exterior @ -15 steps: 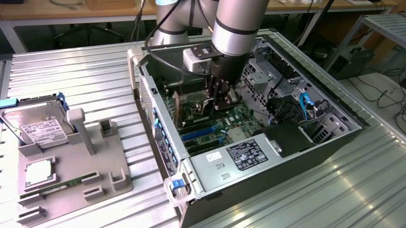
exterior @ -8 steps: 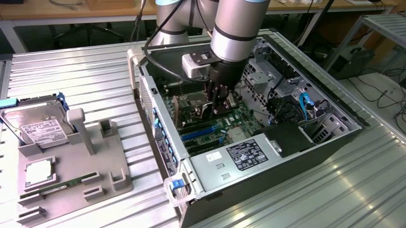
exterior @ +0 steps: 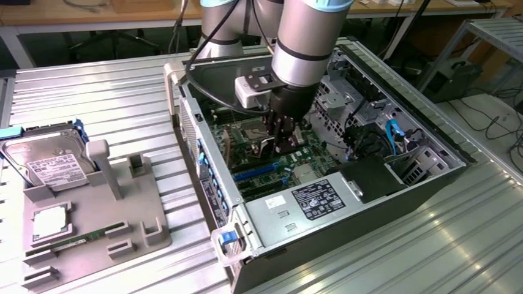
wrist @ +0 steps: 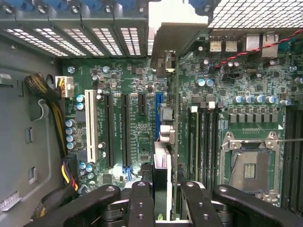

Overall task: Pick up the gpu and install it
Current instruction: 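Insert the gpu into the slot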

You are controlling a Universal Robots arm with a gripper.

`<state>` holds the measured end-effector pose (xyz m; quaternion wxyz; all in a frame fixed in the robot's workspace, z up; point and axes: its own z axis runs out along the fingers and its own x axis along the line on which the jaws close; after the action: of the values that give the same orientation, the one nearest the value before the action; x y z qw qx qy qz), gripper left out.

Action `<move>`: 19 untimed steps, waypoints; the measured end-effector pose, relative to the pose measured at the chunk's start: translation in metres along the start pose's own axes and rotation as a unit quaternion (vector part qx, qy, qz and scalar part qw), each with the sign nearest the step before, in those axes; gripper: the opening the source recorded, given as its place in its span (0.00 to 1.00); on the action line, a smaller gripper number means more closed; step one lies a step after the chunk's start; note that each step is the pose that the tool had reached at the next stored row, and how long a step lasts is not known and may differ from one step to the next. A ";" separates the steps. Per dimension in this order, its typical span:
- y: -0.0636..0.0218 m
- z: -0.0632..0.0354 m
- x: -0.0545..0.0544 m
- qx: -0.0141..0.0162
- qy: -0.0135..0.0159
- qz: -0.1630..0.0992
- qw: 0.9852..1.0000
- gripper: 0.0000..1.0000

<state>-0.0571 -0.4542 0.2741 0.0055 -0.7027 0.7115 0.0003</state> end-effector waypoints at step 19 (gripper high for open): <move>0.0193 0.0470 0.006 -0.001 -0.014 -0.003 1.000 0.27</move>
<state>-0.0761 -0.4592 0.2269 0.0144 -0.7046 0.7094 0.0111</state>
